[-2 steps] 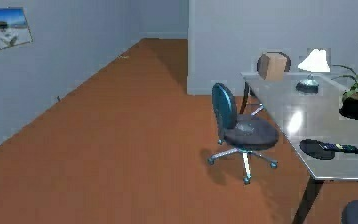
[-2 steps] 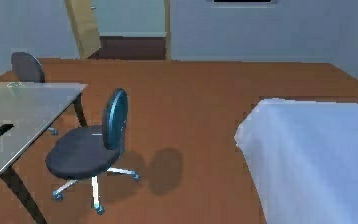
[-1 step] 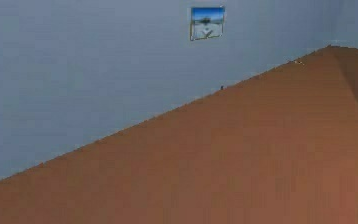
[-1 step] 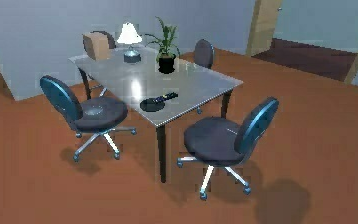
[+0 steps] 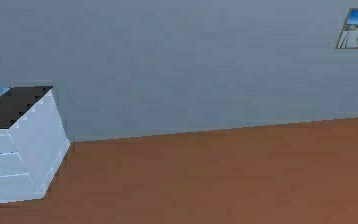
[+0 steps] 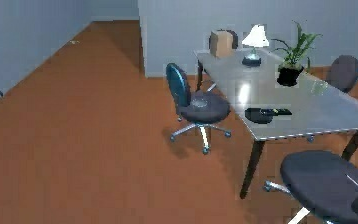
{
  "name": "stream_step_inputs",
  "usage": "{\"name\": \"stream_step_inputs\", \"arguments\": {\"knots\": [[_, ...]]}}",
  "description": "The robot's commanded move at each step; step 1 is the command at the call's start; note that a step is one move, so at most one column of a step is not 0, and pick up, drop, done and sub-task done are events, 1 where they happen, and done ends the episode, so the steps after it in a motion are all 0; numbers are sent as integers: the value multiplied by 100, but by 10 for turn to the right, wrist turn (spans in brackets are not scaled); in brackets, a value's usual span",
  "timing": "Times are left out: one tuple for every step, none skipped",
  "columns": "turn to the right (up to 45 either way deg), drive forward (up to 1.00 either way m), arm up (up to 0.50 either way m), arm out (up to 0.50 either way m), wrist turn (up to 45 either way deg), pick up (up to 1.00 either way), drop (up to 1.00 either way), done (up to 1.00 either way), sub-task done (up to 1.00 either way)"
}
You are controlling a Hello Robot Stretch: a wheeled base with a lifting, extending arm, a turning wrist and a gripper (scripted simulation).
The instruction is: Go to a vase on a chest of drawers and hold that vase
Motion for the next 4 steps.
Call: {"name": "stream_step_inputs", "arguments": {"knots": [[0,25,0,0,0,0,0,0,0],[-450,0,0,0,0,0,0,0,0],[-30,0,0,0,0,0,0,0,0],[0,55,0,0,0,0,0,0,0]]}}
